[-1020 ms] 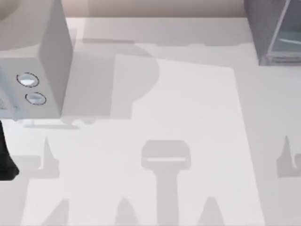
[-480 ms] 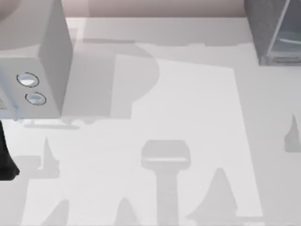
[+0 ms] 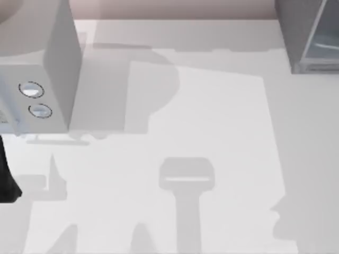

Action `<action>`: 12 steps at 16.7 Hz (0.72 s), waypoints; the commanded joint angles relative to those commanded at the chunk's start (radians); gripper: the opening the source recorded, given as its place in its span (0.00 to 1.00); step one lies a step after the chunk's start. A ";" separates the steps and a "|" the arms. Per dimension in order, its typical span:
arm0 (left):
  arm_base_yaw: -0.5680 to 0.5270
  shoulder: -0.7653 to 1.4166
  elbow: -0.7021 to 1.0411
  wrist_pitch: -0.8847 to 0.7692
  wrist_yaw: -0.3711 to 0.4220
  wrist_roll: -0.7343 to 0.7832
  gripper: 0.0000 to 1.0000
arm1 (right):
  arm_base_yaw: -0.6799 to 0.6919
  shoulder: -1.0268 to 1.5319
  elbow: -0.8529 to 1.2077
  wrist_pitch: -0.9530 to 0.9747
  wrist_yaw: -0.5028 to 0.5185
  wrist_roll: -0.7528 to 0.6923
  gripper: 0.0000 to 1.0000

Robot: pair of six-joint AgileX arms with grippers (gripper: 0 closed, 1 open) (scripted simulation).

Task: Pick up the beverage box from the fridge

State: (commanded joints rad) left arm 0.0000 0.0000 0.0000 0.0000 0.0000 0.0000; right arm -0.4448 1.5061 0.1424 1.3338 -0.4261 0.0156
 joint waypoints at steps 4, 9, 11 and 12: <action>0.000 0.000 0.000 0.000 0.000 0.000 1.00 | -0.066 0.216 0.030 0.214 -0.065 0.002 1.00; 0.000 0.000 0.000 0.000 0.000 0.000 1.00 | -0.089 0.287 0.042 0.284 -0.088 0.002 1.00; 0.000 0.000 0.000 0.000 0.000 0.000 1.00 | -0.089 0.287 0.042 0.284 -0.088 0.002 1.00; 0.000 0.000 0.000 0.000 0.000 0.000 1.00 | -0.084 0.285 0.038 0.282 -0.086 0.002 1.00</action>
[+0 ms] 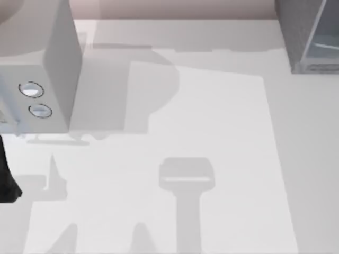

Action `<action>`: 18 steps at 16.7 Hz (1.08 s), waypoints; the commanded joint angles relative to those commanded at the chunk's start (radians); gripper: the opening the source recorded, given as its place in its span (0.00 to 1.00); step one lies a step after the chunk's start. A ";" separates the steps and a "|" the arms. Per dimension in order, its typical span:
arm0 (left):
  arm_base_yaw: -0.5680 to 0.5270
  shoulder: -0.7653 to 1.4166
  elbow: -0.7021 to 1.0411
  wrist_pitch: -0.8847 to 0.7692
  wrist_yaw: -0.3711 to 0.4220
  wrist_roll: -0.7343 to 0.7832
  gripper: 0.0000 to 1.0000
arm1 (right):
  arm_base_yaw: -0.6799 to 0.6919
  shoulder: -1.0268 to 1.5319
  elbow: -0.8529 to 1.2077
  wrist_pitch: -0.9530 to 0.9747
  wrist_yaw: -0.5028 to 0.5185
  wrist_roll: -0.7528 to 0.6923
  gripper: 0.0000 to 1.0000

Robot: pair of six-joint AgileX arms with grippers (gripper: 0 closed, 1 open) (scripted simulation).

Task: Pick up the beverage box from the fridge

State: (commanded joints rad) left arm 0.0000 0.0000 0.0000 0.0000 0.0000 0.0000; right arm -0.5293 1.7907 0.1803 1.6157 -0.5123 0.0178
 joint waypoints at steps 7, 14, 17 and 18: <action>0.000 0.000 0.000 0.000 0.000 0.000 1.00 | 0.071 0.133 0.222 -0.112 0.064 -0.011 1.00; 0.000 0.000 0.000 0.000 0.000 0.000 1.00 | 0.205 0.352 0.748 -0.382 0.218 -0.011 1.00; 0.000 0.000 0.000 0.000 0.000 0.000 1.00 | 0.247 0.396 0.858 -0.463 0.264 -0.012 1.00; 0.000 0.000 0.000 0.000 0.000 0.000 1.00 | 0.254 0.400 0.874 -0.476 0.272 -0.012 1.00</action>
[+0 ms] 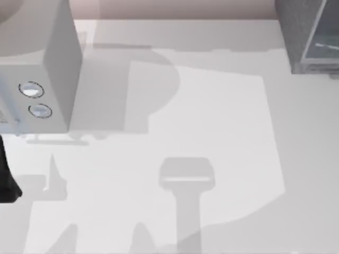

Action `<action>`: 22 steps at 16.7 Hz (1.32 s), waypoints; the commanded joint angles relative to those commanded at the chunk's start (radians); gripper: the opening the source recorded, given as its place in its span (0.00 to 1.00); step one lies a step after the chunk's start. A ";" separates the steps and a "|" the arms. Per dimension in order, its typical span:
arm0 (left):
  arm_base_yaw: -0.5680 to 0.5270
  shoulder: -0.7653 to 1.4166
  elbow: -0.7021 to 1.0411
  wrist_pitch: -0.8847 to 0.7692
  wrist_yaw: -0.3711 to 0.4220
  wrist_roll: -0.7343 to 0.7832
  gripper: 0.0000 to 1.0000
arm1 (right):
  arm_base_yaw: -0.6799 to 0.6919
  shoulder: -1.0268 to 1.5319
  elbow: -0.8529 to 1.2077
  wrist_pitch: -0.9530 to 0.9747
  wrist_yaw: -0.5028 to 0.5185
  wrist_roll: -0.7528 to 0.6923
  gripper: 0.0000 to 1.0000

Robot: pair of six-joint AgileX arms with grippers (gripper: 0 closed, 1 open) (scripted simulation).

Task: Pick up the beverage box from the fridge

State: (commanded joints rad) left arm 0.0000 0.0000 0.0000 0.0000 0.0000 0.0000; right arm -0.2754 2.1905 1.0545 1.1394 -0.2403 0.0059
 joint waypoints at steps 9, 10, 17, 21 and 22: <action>0.000 0.000 0.000 0.000 0.000 0.000 1.00 | 0.011 0.064 0.121 -0.058 0.012 -0.001 1.00; 0.000 0.000 0.000 0.000 0.000 0.000 1.00 | 0.016 0.086 0.168 -0.079 0.017 -0.001 1.00; 0.000 0.000 0.000 0.000 0.000 0.000 1.00 | 0.033 0.153 0.306 -0.154 0.035 -0.002 1.00; 0.000 0.000 0.000 0.000 0.000 0.000 1.00 | 0.033 0.153 0.306 -0.154 0.035 -0.002 0.77; 0.000 0.000 0.000 0.000 0.000 0.000 1.00 | 0.033 0.153 0.306 -0.154 0.035 -0.002 0.70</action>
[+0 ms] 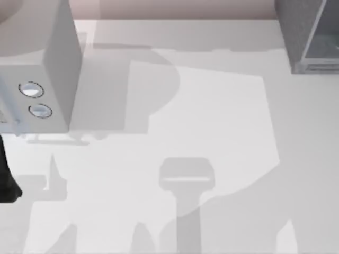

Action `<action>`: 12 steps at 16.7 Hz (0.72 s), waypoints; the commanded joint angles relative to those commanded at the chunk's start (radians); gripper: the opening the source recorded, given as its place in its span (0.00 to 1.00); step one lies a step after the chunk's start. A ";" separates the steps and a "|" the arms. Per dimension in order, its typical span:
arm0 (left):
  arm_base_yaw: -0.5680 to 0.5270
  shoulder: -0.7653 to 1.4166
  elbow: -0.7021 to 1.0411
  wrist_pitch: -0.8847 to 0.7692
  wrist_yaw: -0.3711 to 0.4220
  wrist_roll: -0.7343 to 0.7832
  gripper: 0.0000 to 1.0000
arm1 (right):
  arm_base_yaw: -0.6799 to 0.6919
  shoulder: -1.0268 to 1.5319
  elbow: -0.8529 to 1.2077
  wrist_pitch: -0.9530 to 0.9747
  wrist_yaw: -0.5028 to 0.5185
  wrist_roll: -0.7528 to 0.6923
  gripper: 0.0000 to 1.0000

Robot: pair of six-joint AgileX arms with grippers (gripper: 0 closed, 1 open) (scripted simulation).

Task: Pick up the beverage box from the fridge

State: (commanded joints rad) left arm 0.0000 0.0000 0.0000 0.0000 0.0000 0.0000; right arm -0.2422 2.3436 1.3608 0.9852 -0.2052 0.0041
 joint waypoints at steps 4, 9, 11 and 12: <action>0.000 0.000 0.000 0.000 0.000 0.000 1.00 | 0.000 0.000 0.000 0.000 0.000 0.000 0.40; 0.000 0.000 0.000 0.000 0.000 0.000 1.00 | 0.000 0.000 0.000 0.000 0.000 0.000 0.02; 0.000 0.000 0.000 0.000 0.000 0.000 1.00 | 0.000 0.000 0.000 0.000 0.000 0.000 0.00; 0.000 0.000 0.000 0.000 0.000 0.000 1.00 | 0.000 0.000 0.000 0.000 0.000 0.000 0.00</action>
State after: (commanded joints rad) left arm 0.0000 0.0000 0.0000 0.0000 0.0000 0.0000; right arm -0.2422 2.3436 1.3608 0.9852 -0.2052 0.0041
